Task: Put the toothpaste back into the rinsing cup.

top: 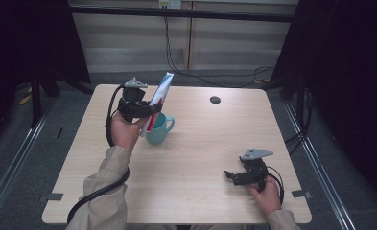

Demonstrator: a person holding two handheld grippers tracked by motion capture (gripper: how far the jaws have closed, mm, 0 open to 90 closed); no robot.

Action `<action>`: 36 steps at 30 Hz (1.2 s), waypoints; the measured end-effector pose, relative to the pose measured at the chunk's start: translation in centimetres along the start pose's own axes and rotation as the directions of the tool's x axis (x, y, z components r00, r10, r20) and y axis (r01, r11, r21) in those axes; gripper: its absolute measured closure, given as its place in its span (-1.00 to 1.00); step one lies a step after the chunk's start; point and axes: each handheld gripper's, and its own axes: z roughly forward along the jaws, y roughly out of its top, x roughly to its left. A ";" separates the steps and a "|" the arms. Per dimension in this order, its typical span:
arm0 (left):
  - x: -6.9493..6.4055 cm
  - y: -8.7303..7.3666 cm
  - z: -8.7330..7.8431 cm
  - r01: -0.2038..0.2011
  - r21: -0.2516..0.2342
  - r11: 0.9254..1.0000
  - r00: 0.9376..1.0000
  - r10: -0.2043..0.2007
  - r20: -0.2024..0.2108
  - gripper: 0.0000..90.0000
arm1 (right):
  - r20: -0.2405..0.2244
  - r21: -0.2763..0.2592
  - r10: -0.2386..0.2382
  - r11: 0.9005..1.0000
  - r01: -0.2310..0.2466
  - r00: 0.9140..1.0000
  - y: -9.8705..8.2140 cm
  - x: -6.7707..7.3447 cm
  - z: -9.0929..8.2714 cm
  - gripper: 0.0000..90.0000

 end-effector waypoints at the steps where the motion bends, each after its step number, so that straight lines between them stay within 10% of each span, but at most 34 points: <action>1: 0.0 0.0 0.0 -0.003 0.000 1.000 1.000 0.003 -0.001 0.65 | 0.000 0.000 0.000 1.000 0.000 1.000 0.0 0.0 0.0 -0.72; 36: 1.3 1.5 1.7 0.022 -0.039 0.999 1.000 -0.022 -0.014 0.65 | 0.000 0.000 0.000 1.000 0.000 1.000 0.0 0.0 0.0 -0.72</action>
